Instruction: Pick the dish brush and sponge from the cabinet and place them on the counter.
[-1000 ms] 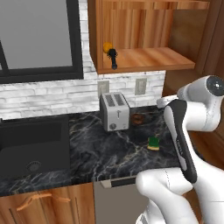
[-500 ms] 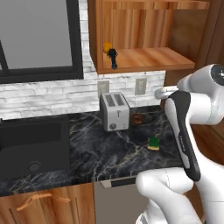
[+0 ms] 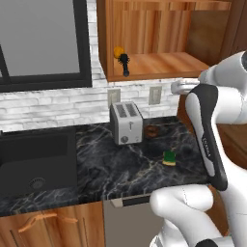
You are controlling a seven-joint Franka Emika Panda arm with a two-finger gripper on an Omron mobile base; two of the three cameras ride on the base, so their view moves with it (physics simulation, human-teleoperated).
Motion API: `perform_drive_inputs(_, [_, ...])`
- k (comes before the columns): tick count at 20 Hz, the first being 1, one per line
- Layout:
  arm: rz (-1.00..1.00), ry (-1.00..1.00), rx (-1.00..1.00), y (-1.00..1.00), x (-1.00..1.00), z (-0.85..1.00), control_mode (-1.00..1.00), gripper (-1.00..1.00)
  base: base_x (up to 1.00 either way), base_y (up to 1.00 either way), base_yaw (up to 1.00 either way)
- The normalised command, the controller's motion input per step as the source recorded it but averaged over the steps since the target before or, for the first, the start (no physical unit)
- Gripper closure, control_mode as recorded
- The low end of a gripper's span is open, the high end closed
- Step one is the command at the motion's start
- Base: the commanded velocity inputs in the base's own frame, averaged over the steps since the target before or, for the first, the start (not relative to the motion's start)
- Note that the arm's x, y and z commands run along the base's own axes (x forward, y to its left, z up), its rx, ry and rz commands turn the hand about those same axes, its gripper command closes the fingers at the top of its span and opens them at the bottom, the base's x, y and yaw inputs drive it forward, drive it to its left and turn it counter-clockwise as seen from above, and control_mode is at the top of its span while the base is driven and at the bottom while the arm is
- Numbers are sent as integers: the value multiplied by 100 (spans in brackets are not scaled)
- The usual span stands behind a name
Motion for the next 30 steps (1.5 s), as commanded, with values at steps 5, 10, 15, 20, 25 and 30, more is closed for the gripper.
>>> perform_drive_inputs(5, [0,-2,6,8,-3,53,-100,-100,0,0,0])
perform_drive_inputs(10, [0,-2,5,16,0,32,-100,-100,0,0,0])
perform_drive_inputs(15, [0,-5,2,17,6,4,-100,-100,0,0,0])
perform_drive_inputs(20, [0,-8,4,5,11,-1,-100,-100,0,0,0])
perform_drive_inputs(25, [0,-7,7,0,22,0,-100,-100,0,0,0])
perform_drive_inputs(30, [0,-4,5,12,29,0,-100,-100,0,0,0])
